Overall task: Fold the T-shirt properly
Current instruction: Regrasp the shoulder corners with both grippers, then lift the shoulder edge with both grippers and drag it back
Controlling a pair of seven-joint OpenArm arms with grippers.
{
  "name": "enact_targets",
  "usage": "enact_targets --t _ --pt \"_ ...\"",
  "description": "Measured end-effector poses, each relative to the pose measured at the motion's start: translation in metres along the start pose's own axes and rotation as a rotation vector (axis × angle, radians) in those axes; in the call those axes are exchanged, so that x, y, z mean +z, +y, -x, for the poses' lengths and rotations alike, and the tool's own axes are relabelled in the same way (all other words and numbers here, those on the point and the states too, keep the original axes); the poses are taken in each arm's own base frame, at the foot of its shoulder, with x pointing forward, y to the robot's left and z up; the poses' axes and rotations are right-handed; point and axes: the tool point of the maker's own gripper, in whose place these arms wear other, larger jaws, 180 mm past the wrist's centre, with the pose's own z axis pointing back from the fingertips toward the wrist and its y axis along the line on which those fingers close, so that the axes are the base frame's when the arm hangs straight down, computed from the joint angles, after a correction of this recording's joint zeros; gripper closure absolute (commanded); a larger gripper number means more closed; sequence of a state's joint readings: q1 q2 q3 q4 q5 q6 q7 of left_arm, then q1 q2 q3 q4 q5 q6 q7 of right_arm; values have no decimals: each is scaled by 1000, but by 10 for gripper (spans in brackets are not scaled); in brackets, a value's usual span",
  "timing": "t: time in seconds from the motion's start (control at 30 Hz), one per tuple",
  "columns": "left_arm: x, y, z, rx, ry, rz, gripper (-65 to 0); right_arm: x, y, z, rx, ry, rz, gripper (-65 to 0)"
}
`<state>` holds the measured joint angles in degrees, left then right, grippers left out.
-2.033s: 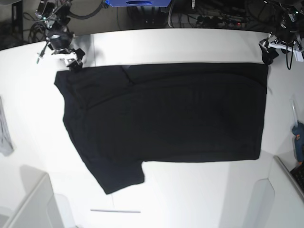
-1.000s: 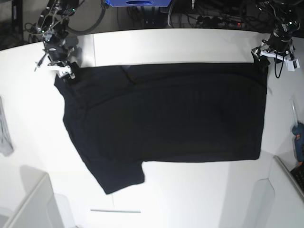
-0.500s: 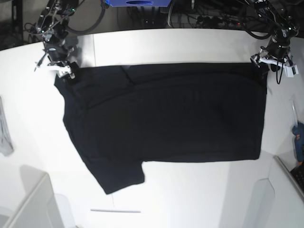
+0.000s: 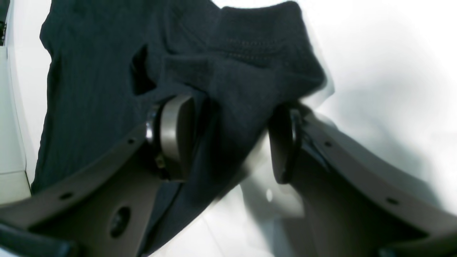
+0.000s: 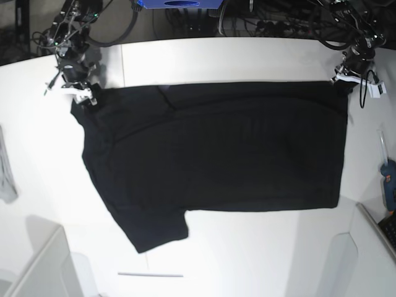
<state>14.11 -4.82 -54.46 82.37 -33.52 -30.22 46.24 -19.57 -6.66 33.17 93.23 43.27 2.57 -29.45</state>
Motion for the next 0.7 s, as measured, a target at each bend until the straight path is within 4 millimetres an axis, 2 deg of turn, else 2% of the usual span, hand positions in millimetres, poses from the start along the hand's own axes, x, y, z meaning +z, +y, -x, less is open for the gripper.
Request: enact_targets --t 0.07,0.17,0.53,0.7 --pt "-3 -1 -2 9 -5 6 0 0 -2 0 2 -2 9 -222" --pt "-4 -2 -3 13 -10 11 0 -1 -6 3 8 11 26 -8" --pt "-3 -2 -2 8 -7 10 0 -2 0 -1 1 6 25 0" --pt "3 -3 -4 -42 19 -9 0 8 18 -20 36 -40 -16 0"
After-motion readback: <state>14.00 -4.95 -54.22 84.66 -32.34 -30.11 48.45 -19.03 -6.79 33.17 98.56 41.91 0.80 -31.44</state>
